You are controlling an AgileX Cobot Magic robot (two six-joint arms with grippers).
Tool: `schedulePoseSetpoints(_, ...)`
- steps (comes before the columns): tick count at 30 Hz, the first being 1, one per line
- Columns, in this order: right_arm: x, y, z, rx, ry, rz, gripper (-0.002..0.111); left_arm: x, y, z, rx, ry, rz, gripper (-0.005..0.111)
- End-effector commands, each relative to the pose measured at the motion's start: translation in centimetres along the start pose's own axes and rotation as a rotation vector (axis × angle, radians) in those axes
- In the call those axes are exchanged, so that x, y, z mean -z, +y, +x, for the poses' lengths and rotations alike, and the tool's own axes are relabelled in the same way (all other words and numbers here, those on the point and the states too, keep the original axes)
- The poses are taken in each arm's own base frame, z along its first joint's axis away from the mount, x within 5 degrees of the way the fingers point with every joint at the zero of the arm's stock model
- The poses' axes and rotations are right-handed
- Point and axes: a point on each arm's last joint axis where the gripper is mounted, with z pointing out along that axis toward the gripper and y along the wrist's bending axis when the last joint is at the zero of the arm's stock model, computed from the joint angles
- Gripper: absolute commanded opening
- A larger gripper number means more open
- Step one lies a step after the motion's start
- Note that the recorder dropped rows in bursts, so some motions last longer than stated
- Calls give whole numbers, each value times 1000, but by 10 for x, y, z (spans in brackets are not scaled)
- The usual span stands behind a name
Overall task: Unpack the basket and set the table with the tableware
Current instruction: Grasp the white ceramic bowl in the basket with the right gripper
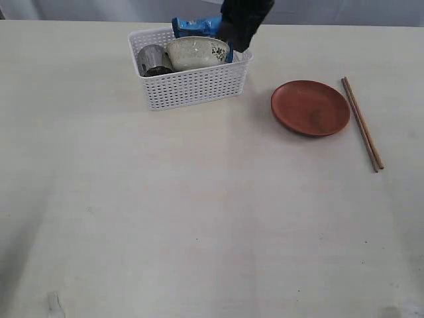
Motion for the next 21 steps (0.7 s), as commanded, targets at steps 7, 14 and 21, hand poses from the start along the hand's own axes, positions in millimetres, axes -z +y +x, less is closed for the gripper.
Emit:
schedulePoseSetpoints(7,-47,-8,-20,5,-19,21,46,0,-1,1,12,2,8,0)
schedulePoseSetpoints(14,-68,-10,-16,15,20,-21,46,0,-1,1,12,2,8,0)
schedulePoseSetpoints(21,-82,-9,-6,38,79,-4,46,0,-1,1,12,2,8,0)
